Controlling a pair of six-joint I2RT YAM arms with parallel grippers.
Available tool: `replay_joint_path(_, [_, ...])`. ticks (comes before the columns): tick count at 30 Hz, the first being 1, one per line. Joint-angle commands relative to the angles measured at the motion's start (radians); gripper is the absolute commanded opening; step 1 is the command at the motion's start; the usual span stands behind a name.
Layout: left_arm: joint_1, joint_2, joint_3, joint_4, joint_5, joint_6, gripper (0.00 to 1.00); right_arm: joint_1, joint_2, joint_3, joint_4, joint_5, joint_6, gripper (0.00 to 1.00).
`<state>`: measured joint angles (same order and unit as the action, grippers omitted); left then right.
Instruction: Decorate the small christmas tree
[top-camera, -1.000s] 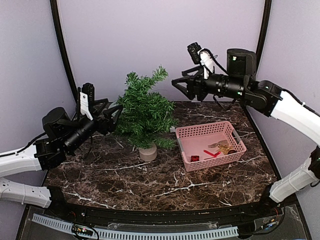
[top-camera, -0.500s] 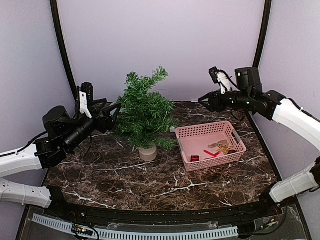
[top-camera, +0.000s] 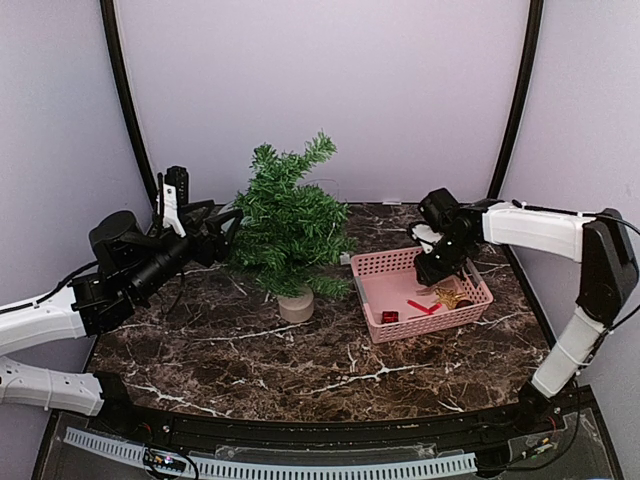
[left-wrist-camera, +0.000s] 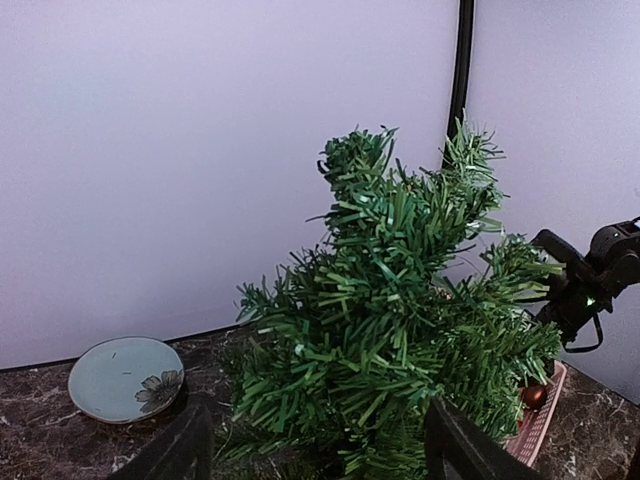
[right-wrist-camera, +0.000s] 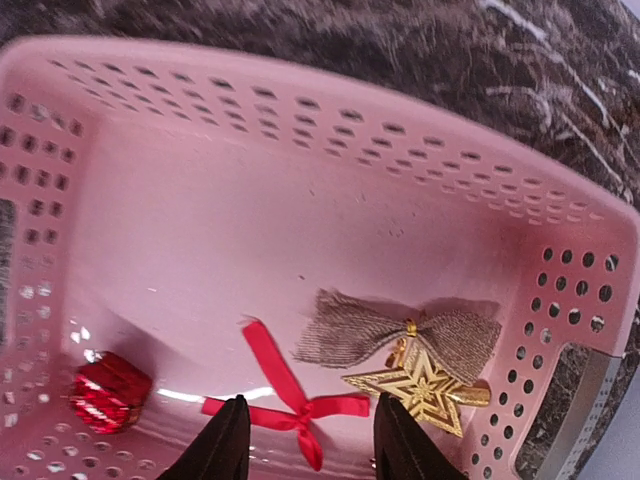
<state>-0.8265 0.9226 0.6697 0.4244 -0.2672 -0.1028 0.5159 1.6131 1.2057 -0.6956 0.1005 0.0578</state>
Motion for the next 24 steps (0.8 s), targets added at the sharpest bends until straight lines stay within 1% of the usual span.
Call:
replay_joint_path(1, [0.013,0.003,0.005,0.016,0.019,-0.006,0.74,-0.011,0.091,0.033,-0.093,0.192,-0.006,0.42])
replay_joint_path(4, [0.017,0.002,0.005,0.019,0.021,-0.005,0.74,-0.018,0.143,0.06,-0.114,0.266,-0.016,0.42])
replay_joint_path(7, [0.02,0.004,0.004,0.019,0.026,-0.003,0.74,-0.027,0.19,0.075,-0.126,0.303,-0.035,0.42])
replay_joint_path(13, [0.028,0.005,-0.003,0.025,0.026,-0.005,0.74,-0.04,0.273,0.104,-0.081,0.282,-0.053,0.42])
replay_joint_path(18, [0.036,0.004,-0.005,0.027,0.029,-0.005,0.74,-0.042,0.317,0.16,-0.032,0.266,-0.078,0.46])
replay_joint_path(24, [0.043,0.011,-0.008,0.033,0.037,-0.008,0.74,-0.043,0.366,0.234,-0.026,0.231,-0.074,0.46])
